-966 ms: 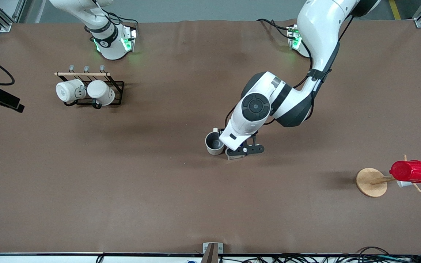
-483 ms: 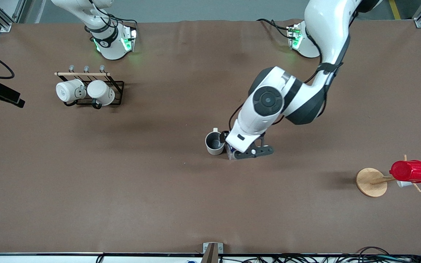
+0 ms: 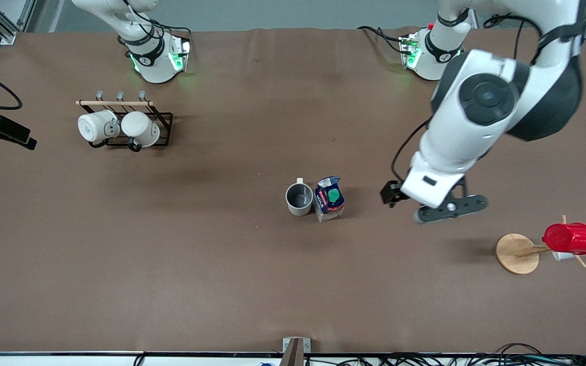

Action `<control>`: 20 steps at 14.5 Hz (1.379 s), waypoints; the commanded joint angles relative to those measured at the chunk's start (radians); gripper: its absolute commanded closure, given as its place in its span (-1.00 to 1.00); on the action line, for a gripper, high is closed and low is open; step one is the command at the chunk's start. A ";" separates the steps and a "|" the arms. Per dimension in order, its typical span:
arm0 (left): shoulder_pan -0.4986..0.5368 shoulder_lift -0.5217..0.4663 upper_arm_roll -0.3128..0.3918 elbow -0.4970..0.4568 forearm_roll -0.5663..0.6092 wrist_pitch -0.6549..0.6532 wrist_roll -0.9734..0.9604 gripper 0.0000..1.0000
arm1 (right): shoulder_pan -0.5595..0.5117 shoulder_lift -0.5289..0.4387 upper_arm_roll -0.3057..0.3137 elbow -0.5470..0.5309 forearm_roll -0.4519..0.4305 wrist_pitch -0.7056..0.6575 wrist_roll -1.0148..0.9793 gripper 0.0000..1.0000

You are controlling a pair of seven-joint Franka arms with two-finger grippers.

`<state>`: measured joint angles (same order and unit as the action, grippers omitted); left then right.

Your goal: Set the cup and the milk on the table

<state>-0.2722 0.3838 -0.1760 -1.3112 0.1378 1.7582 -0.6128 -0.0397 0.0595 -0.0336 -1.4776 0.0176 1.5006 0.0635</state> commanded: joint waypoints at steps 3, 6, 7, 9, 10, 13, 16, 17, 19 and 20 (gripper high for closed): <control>0.142 -0.158 -0.008 -0.028 0.008 -0.112 0.198 -1.00 | -0.049 -0.027 0.037 -0.029 0.001 0.006 -0.013 -1.00; 0.212 -0.207 -0.010 -0.033 0.005 -0.180 0.339 -1.00 | -0.065 -0.027 0.063 -0.029 0.001 0.006 -0.013 -1.00; 0.234 -0.220 -0.013 -0.034 0.003 -0.193 0.388 -1.00 | -0.063 -0.027 0.061 -0.029 0.001 0.006 -0.013 -1.00; 0.277 -0.249 -0.013 -0.048 -0.048 -0.224 0.496 -1.00 | -0.062 -0.027 0.061 -0.029 0.001 0.007 -0.013 -1.00; 0.325 -0.270 -0.014 -0.066 -0.104 -0.230 0.569 -1.00 | -0.060 -0.027 0.061 -0.029 0.001 0.007 -0.011 -1.00; 0.349 -0.391 -0.003 -0.228 -0.153 -0.200 0.627 -1.00 | -0.055 -0.027 0.061 -0.029 0.001 0.006 -0.011 -1.00; 0.334 -0.473 -0.003 -0.333 -0.152 -0.194 0.622 -1.00 | -0.055 -0.027 0.061 -0.029 0.001 0.006 -0.011 -1.00; 0.320 -0.502 -0.002 -0.365 -0.153 -0.194 0.622 -1.00 | -0.055 -0.027 0.060 -0.030 0.001 0.004 -0.011 -1.00; 0.308 -0.539 -0.002 -0.393 -0.153 -0.201 0.617 -1.00 | -0.057 -0.027 0.060 -0.030 0.001 -0.005 -0.010 -1.00; 0.307 -0.542 -0.002 -0.387 -0.152 -0.212 0.625 -1.00 | -0.057 -0.027 0.060 -0.030 0.001 -0.005 -0.011 -1.00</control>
<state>0.0373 -0.1030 -0.1825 -1.6483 -0.0019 1.5353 0.0013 -0.0764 0.0595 0.0110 -1.4788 0.0180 1.4967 0.0626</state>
